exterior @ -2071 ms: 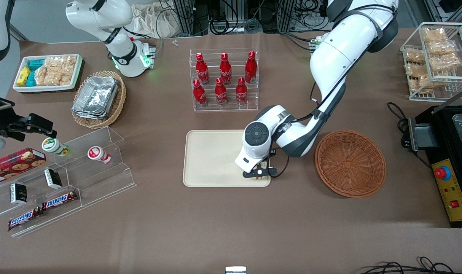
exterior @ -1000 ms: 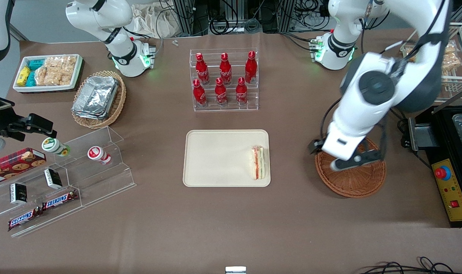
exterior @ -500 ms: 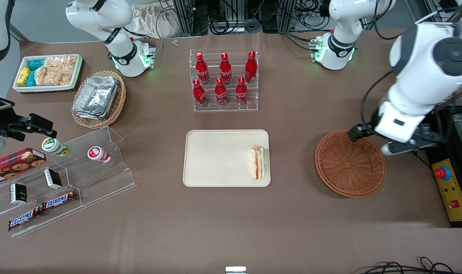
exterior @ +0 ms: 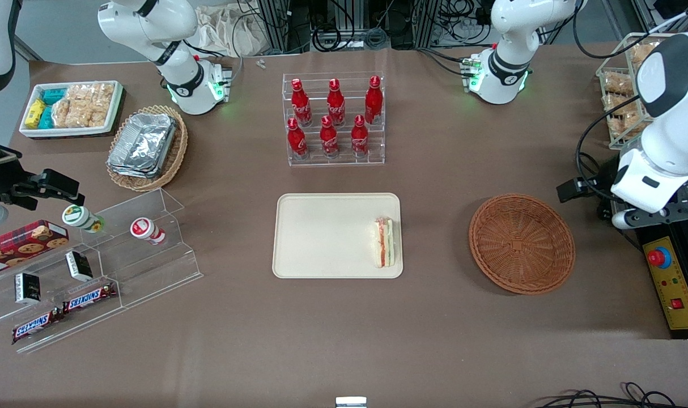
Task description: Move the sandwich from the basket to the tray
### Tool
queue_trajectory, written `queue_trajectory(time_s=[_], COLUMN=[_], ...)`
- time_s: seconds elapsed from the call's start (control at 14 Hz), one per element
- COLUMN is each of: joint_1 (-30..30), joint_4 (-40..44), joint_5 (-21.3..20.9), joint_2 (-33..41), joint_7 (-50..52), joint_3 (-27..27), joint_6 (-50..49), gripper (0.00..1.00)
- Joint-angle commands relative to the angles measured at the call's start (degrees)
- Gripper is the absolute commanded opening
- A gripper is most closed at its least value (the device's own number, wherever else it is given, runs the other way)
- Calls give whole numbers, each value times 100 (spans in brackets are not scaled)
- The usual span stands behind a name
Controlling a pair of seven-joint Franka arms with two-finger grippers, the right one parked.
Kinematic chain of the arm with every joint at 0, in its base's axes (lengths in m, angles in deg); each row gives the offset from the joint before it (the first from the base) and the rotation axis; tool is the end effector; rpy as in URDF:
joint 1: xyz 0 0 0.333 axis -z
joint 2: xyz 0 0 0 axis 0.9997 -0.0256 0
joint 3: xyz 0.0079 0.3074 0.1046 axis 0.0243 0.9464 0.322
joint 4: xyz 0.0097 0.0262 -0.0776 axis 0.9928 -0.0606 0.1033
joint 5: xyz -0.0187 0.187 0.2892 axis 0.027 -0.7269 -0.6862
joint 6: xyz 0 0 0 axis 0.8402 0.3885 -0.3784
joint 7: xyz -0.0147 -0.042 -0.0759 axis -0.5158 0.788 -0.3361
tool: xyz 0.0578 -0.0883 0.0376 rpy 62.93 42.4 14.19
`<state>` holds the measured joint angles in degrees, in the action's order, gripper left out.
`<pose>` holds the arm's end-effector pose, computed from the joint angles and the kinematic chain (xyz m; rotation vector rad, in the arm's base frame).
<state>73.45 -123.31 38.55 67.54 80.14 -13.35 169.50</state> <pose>0.5302 -0.0355 0.5485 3.1339 0.2047 -0.0467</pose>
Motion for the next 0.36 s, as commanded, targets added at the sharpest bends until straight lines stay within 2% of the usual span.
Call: queue_trajectory(time_s=[0.0, 0.29], joint_1=[611, 567], joint_4=[-233, 380], joint_5=[279, 271], joint_2=[341, -35], joint_7=[-460, -954], joint_3=[765, 766], joint_6=[-139, -595], gripper=[100, 100])
